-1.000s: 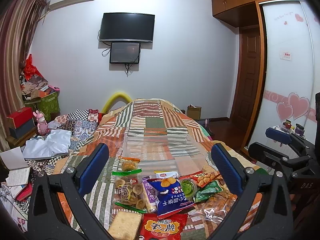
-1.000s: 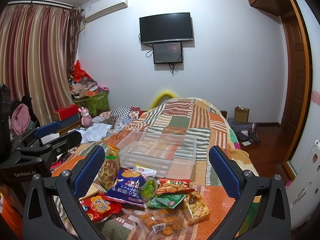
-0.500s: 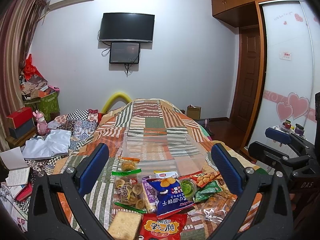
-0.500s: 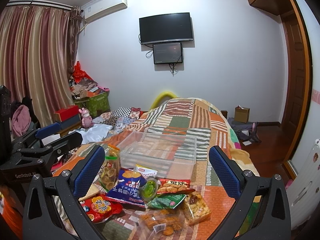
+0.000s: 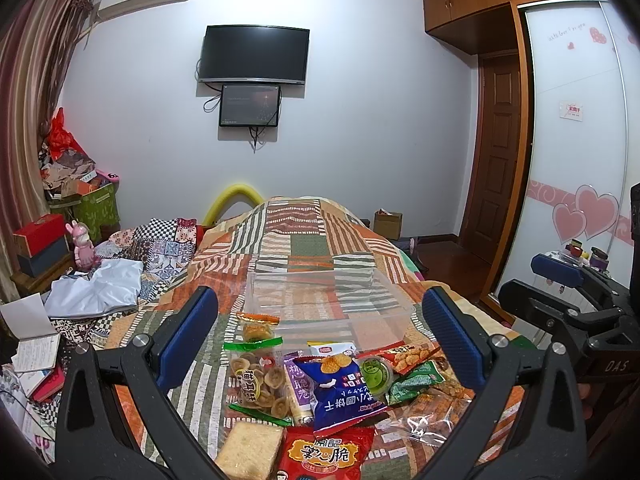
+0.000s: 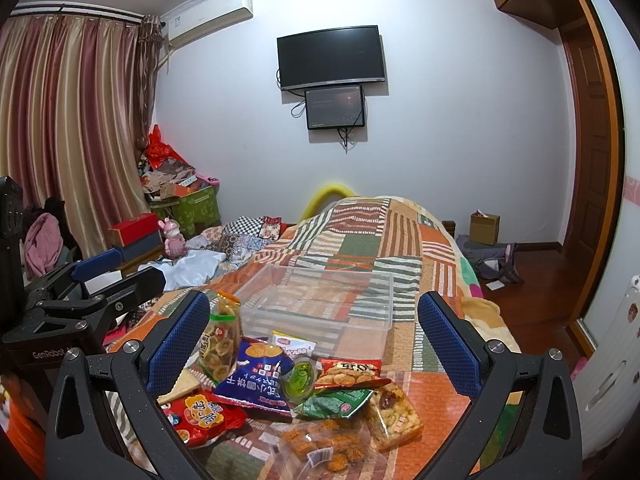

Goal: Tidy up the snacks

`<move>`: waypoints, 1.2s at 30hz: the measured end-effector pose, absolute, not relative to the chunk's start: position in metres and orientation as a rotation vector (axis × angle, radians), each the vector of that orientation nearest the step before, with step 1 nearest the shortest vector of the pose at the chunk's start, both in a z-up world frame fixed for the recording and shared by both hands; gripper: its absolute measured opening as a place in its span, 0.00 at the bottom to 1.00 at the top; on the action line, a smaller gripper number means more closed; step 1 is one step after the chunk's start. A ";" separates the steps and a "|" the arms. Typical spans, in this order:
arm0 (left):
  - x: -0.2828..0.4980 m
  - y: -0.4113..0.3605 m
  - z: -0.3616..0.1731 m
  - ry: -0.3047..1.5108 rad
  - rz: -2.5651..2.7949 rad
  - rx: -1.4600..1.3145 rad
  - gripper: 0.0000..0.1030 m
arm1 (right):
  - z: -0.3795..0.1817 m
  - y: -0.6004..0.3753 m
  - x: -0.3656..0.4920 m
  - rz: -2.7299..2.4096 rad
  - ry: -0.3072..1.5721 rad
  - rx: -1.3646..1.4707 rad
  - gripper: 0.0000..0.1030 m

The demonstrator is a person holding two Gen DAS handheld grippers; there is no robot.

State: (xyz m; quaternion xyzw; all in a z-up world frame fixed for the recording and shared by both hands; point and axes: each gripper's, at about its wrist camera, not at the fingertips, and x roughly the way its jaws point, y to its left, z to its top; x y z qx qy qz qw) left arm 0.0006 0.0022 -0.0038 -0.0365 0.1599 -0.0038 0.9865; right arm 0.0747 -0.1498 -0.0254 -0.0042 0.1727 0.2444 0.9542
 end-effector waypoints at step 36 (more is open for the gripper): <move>0.001 0.002 -0.006 0.332 -0.006 -0.080 1.00 | -0.028 -0.150 0.075 0.502 0.358 0.006 1.00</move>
